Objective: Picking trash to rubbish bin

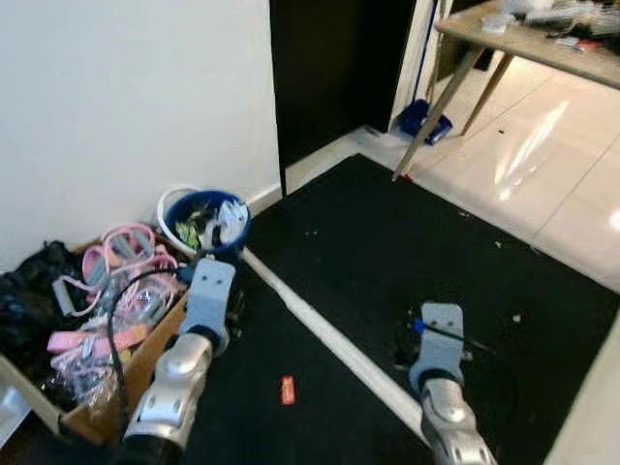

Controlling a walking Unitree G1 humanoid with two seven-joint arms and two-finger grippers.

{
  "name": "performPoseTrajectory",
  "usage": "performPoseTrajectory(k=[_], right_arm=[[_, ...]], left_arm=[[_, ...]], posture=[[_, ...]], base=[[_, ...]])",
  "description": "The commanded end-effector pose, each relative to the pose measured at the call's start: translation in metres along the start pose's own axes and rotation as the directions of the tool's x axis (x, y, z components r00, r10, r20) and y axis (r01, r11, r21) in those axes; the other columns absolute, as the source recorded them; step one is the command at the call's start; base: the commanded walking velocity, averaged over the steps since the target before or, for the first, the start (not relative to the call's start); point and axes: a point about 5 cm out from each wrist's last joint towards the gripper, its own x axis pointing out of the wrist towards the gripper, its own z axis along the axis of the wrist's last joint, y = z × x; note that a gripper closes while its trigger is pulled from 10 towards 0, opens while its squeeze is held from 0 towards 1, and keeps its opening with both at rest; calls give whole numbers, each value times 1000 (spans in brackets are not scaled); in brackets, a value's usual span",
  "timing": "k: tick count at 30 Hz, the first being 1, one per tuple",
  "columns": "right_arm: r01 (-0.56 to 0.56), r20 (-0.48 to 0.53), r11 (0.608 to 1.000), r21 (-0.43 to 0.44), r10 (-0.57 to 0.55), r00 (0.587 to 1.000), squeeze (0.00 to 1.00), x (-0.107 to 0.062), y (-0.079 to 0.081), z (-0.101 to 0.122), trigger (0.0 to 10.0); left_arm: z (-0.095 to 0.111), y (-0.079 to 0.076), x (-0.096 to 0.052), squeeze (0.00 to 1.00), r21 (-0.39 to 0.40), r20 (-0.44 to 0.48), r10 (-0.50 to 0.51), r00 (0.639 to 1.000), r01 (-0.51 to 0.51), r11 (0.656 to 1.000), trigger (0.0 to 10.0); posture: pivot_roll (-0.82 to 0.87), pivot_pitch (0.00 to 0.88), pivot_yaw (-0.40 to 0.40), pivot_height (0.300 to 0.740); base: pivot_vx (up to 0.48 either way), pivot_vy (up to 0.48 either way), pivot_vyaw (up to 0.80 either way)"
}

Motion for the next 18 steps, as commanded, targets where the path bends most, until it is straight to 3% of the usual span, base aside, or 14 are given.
performPoseTrajectory(k=[1, 18], right_arm=[[-6, -31, 1000, 9, 6, 999, 0, -4, 5, -7, 10000], [2, -41, 1000, 27, -1, 999, 0, -4, 5, -8, 10000]], left_arm=[[-13, 4, -5, 0, -5, -49, 10, 999, -11, 1000, 10000], [-12, 4, -5, 0, -4, -48, 3, 999, -3, 1000, 10000]], posture=[[-15, 135, 64, 740], [-13, 134, 63, 740]], base=[[300, 0, 0], [309, 0, 0]])
